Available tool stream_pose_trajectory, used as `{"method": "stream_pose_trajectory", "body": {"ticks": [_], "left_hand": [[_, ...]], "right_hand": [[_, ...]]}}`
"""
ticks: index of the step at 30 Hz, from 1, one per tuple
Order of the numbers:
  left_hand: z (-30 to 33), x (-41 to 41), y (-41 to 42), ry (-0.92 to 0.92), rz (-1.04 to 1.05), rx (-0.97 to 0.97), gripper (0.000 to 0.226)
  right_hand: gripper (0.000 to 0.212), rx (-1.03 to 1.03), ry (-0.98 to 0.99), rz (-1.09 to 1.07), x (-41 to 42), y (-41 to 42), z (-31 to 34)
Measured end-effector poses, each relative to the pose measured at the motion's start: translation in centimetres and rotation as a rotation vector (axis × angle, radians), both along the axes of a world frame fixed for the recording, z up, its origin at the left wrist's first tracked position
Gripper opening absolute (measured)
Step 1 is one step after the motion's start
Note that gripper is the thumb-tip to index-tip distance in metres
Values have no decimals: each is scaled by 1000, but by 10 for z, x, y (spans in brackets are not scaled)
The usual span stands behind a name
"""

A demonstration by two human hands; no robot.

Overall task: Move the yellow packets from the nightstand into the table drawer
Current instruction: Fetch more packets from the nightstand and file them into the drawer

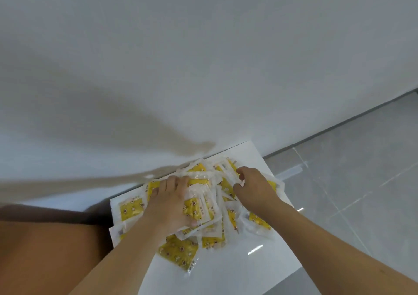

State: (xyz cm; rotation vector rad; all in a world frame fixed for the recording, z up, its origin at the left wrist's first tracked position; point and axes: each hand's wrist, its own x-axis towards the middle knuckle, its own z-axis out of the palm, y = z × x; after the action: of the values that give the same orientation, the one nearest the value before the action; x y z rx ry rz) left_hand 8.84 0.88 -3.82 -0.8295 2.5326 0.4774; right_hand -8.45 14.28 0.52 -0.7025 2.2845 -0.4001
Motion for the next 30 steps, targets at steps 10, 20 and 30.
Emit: {"method": "stream_pose_trajectory", "body": {"ticks": [10,20,30], "left_hand": [[-3,10,12,84,-102,3,88],[7,33,21,191,249,278,34],[29,72,-13,354,926,803,13]], "right_hand": [[45,-82,15,157,5,-53,-12],[62,177,148,614,13,-101,-35],[66,209,-29,589,26,-91,-23]]}}
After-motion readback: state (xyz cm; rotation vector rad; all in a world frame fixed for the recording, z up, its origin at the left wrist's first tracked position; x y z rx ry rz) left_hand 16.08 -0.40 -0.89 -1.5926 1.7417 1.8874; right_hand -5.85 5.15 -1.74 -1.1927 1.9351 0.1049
